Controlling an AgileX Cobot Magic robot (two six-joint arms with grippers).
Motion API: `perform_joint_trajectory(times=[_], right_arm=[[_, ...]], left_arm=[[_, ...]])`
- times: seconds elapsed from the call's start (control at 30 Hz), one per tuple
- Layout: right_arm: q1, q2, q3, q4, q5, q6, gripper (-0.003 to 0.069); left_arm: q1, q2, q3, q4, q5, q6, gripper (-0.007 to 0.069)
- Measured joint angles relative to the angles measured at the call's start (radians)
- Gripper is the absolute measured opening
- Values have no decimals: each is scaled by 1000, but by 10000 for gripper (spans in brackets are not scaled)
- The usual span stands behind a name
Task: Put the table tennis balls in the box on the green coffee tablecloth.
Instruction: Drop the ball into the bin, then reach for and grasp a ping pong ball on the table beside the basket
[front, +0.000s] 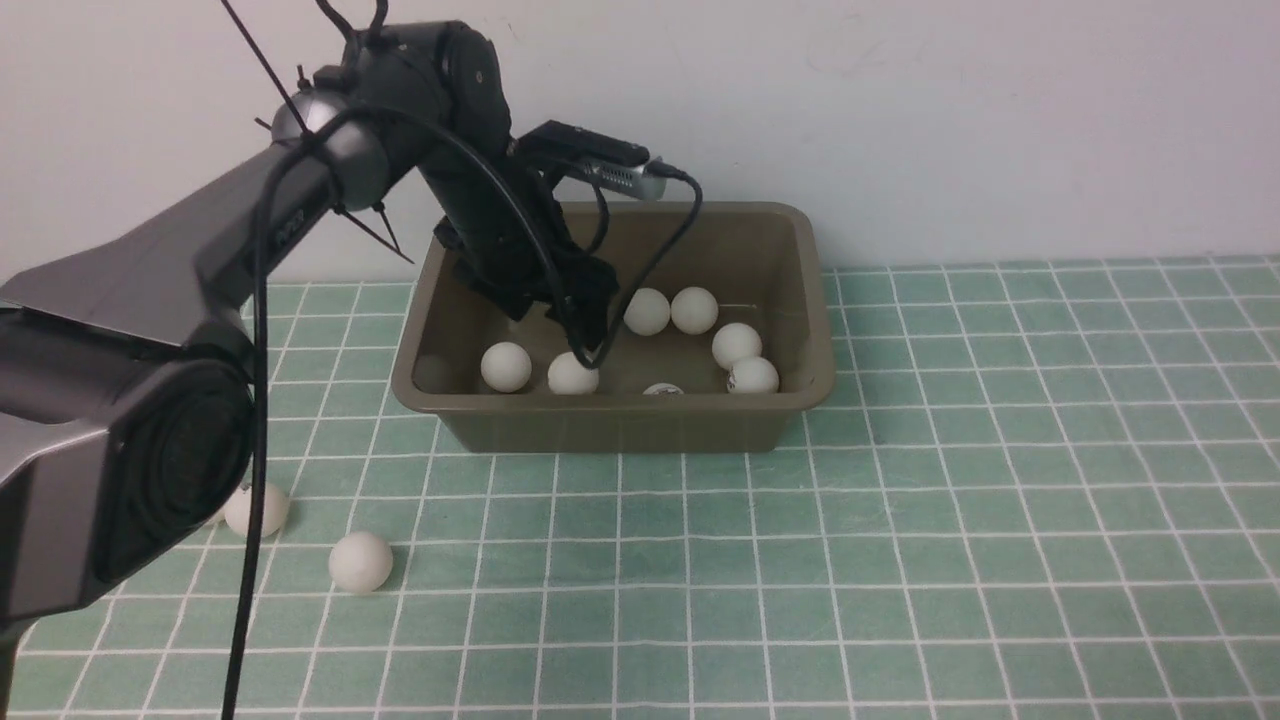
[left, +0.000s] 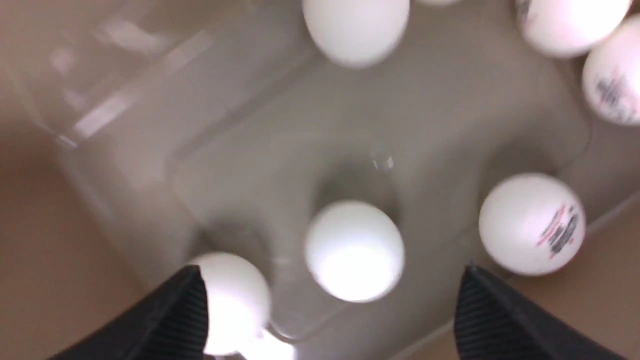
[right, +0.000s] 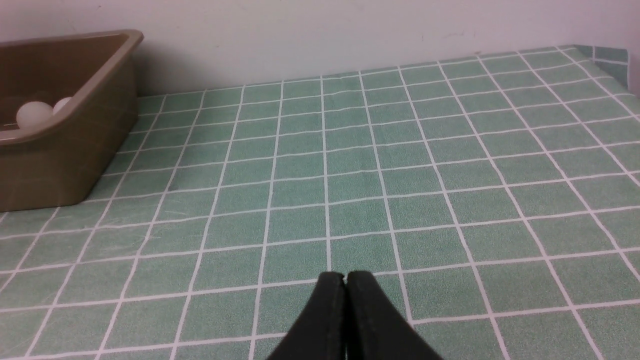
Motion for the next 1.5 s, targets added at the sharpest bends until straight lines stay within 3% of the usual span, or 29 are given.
perform_joint_trajectory(times=[0.17,0.37,0.67,1.07,1.33,1.5], right_arm=[[0,0,0,0,0,0,-10],[0,0,0,0,0,0,-10],[0,0,0,-2,0,0,-10],[0,0,0,-2,0,0,-10],[0,0,0,-2,0,0,-10],[0,0,0,-2,0,0,-10]], left_arm=[[29,-46,-74,28,9,-38,554],[103,-272,-9,52,20,-87,499],[193,-518,372,153,28,-93,499],[309,-610,746,165,26,-93,499],[298,-610,897,59,1,-75,499],[230,-610,965,4,-66,-59,499]])
